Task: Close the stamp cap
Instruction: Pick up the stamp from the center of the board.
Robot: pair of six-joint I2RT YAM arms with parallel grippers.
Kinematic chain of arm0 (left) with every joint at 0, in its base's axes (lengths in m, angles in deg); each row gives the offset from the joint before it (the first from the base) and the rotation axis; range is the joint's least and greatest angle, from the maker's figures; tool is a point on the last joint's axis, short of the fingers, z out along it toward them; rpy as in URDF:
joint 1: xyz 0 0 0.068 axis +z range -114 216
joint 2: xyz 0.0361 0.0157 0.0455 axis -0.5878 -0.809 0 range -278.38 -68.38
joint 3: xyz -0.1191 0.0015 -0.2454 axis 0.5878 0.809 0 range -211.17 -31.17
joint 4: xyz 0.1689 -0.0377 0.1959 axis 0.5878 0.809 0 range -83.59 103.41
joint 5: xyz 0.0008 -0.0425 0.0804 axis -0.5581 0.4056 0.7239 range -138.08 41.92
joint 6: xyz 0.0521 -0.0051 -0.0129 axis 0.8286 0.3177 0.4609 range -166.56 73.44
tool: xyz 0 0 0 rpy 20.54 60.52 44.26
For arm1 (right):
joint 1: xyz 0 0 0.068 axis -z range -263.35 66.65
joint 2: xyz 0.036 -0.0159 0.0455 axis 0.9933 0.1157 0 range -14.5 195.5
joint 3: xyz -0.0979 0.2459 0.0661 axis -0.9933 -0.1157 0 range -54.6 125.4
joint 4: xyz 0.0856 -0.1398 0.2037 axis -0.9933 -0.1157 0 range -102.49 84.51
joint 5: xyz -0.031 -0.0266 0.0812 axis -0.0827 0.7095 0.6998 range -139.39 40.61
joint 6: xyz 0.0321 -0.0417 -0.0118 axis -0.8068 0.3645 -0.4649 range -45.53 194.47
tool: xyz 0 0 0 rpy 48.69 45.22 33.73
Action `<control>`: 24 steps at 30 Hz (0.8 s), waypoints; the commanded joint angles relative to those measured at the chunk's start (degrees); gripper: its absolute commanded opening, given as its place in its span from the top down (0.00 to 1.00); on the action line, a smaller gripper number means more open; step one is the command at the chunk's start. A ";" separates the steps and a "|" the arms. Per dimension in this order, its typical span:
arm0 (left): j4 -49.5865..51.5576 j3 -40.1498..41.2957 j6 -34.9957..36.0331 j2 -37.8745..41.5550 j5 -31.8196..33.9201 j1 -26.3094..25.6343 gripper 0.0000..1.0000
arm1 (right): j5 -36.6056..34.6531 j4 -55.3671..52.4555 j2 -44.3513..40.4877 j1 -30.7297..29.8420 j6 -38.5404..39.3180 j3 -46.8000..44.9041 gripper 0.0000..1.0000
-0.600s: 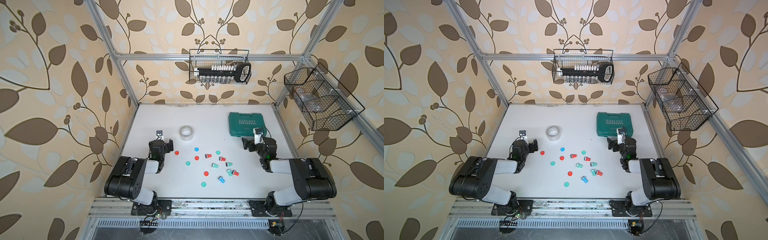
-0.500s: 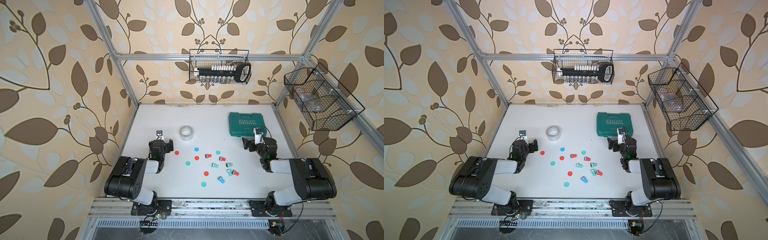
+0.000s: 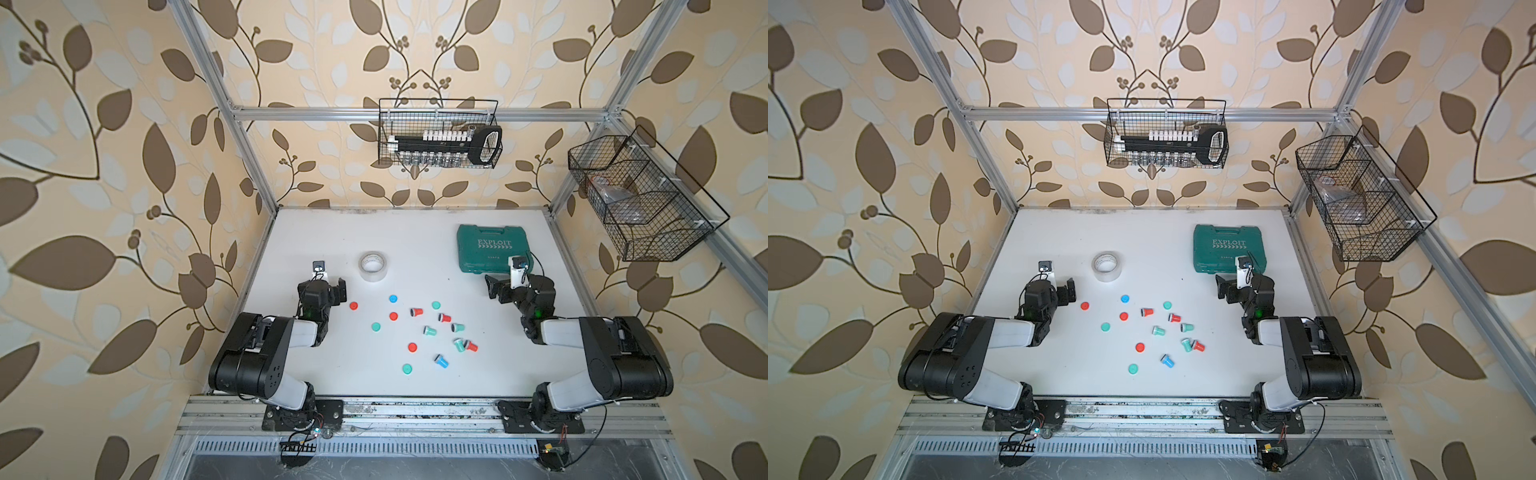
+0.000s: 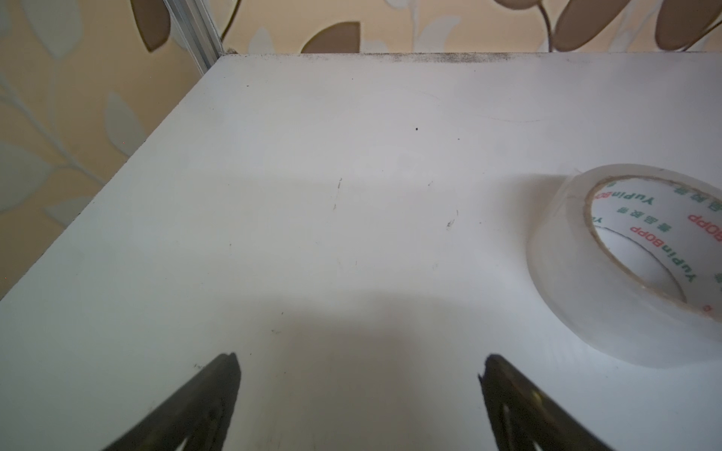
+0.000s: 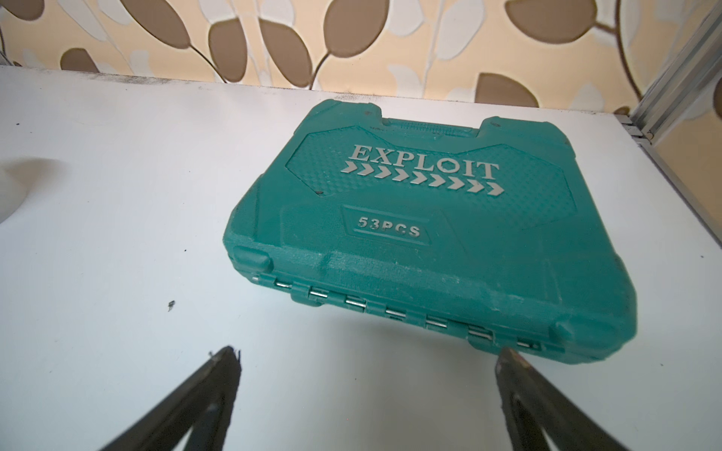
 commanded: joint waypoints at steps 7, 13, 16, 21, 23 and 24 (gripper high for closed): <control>1.00 -2.01 -0.46 0.37 -2.91 1.79 0.01 | -5.34 -1.95 -0.81 -0.63 -1.96 1.74 0.02; 22.13 -11.13 -2.70 7.40 5.30 1.72 0.01 | -10.71 -16.80 -9.41 -1.95 -2.74 5.50 0.02; 32.44 -16.49 -5.77 11.04 9.92 1.63 0.01 | -11.95 -23.71 -15.35 -2.43 -4.19 6.39 0.02; 53.83 -27.13 -17.91 16.15 10.52 1.62 0.01 | -9.07 -42.96 -25.35 -4.38 -9.87 10.93 0.08; 62.92 -32.13 -20.24 16.53 4.68 1.63 0.01 | -5.46 -49.80 -28.37 -5.79 -12.95 12.73 0.14; 66.04 -34.15 -21.18 16.54 2.51 1.63 0.01 | -4.34 -51.67 -29.56 -6.84 -13.65 12.97 0.16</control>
